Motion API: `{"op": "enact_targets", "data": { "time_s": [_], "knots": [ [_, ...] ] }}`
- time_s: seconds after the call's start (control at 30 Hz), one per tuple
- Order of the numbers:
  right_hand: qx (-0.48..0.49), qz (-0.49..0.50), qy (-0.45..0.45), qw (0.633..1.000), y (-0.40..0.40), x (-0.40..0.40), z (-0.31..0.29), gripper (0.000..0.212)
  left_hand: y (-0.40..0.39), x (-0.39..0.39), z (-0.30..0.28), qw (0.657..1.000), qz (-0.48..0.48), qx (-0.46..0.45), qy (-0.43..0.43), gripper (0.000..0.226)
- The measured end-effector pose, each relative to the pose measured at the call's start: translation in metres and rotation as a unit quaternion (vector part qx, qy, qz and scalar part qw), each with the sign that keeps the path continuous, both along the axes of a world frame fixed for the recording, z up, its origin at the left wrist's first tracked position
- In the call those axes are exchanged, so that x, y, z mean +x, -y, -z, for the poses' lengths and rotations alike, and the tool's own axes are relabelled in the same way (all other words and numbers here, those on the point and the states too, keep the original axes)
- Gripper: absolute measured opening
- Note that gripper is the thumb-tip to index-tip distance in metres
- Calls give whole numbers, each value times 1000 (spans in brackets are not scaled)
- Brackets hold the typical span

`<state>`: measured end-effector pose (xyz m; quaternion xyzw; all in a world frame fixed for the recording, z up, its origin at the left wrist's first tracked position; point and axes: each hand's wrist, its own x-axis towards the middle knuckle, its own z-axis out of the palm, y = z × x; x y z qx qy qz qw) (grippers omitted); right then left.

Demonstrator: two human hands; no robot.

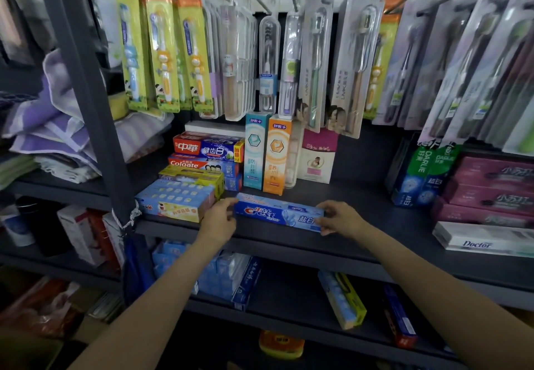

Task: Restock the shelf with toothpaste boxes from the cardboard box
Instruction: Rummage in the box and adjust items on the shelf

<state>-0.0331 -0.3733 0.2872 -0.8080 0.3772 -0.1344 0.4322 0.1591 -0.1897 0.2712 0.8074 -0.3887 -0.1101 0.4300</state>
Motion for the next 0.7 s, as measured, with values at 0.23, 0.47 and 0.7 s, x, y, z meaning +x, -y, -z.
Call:
{"op": "enact_targets", "data": {
  "time_s": [0.23,0.47,0.7],
  "knots": [
    [-225,-44,-70,971,0,7,-10,57,3,-2,14,998,-33,-8,52,42],
    [-172,-103,-134,970,-10,15,-11,34,-4,-10,20,994,-27,-25,101,42],
    [-84,-105,-94,986,-7,13,-13,38,-7,-9,16,994,-32,-12,103,44]
  ]
}}
